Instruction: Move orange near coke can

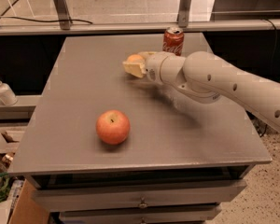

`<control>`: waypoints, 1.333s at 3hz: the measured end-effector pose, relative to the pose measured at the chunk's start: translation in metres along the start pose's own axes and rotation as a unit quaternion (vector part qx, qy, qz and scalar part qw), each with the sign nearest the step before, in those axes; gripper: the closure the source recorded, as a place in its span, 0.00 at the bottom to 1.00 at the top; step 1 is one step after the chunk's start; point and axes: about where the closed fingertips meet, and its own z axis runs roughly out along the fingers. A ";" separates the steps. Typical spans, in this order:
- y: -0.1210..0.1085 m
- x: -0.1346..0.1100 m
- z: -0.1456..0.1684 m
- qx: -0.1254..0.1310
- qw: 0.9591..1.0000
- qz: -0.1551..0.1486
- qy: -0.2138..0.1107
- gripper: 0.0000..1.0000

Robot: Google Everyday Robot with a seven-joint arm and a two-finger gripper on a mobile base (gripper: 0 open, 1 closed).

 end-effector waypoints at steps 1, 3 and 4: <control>-0.019 0.005 -0.029 0.039 0.999 0.001 0.009 1.00; -0.052 0.011 -0.070 0.101 0.995 -0.001 0.022 1.00; -0.064 0.019 -0.086 0.125 0.992 0.003 0.030 1.00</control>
Offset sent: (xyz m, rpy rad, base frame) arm -0.0183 -0.1044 0.0148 -0.0764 -0.0196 -0.2319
